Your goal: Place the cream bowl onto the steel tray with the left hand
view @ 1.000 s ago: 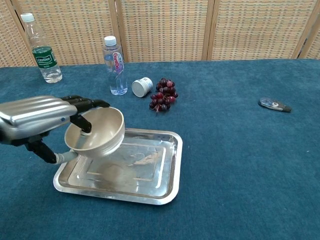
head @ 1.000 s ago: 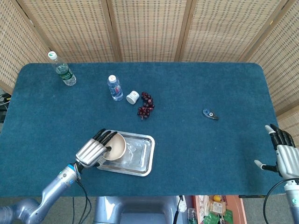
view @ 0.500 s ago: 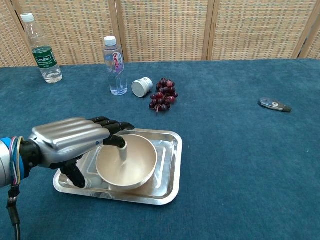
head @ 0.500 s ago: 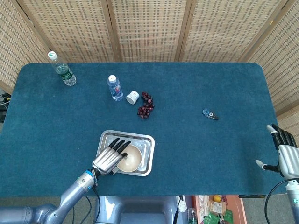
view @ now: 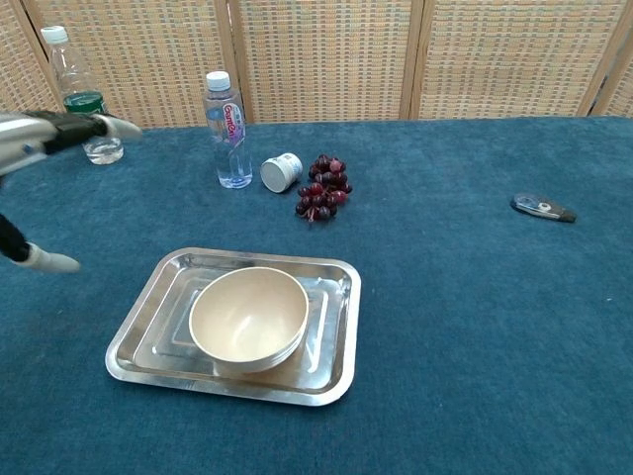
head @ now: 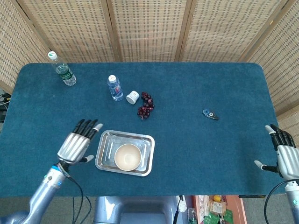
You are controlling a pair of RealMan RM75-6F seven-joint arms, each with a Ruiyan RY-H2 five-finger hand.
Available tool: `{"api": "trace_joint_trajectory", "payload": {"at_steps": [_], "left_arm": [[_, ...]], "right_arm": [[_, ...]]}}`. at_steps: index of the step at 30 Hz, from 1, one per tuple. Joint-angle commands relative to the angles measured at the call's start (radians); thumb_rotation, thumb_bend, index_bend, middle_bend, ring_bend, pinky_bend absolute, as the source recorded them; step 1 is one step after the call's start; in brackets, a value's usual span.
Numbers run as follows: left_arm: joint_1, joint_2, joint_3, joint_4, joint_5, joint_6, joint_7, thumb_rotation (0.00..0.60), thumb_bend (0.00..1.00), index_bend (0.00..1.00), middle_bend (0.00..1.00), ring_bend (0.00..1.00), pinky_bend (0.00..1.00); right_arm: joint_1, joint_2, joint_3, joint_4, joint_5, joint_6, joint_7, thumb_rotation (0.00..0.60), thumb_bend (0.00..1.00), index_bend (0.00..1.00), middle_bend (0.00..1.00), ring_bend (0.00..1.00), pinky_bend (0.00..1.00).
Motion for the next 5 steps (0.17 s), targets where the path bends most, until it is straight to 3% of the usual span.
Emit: {"api": "trace_joint_trajectory", "payload": {"at_steps": [1, 5], "left_arm": [[0.142, 0.092, 0.040, 0.016, 0.058, 0.169, -0.133, 0.600, 0.00, 0.00, 0.00, 0.00, 0.00], [0.234, 0.147, 0.063, 0.064, 0.068, 0.257, -0.253, 0.600, 0.00, 0.00, 0.00, 0.00, 0.00]], "right_arm": [[-0.003, 0.003, 0.000, -0.003, -0.005, 0.008, 0.002, 0.600, 0.00, 0.01, 0.00, 0.00, 0.00], [-0.006, 0.007, 0.000, -0.005, -0.007, 0.013, 0.009, 0.600, 0.00, 0.01, 0.00, 0.00, 0.00]]}}
